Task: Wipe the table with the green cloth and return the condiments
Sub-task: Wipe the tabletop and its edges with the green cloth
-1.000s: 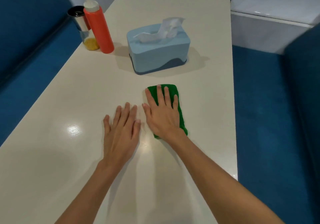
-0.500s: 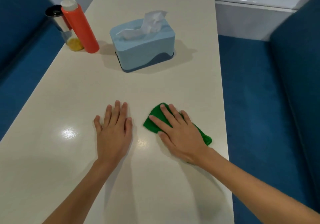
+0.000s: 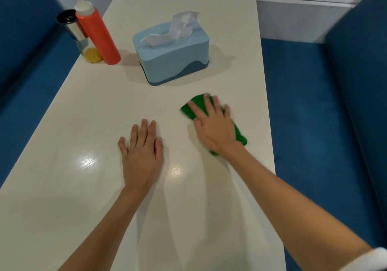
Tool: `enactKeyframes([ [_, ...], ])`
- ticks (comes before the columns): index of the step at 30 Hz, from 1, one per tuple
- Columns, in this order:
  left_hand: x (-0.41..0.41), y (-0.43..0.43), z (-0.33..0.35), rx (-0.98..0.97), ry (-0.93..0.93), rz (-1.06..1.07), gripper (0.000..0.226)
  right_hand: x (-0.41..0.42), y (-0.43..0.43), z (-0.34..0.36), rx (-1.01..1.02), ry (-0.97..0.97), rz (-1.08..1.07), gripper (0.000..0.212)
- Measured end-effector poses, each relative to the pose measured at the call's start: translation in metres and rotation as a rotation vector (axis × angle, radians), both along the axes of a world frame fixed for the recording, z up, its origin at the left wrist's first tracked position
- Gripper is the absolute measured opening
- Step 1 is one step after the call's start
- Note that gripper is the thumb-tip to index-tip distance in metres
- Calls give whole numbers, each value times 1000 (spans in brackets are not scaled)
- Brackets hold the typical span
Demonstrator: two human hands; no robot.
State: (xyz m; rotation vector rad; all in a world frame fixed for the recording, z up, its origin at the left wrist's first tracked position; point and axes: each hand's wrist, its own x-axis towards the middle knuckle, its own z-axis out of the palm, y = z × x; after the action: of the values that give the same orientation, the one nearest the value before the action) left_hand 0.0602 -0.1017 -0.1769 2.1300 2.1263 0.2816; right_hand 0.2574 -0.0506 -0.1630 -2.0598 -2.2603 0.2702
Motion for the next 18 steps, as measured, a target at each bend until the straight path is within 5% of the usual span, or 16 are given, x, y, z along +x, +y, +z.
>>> enactKeyframes([
  [7,-11,-2,9,-30,-72,-16,58,39,-79,5,-32,8,464,47],
  [12,-35,-29,19,-16,-116,-5,58,71,-22,8,-25,-4,250,48],
  [18,-60,-50,14,-12,-58,-13,57,12,8,-2,5,17,-102,49],
])
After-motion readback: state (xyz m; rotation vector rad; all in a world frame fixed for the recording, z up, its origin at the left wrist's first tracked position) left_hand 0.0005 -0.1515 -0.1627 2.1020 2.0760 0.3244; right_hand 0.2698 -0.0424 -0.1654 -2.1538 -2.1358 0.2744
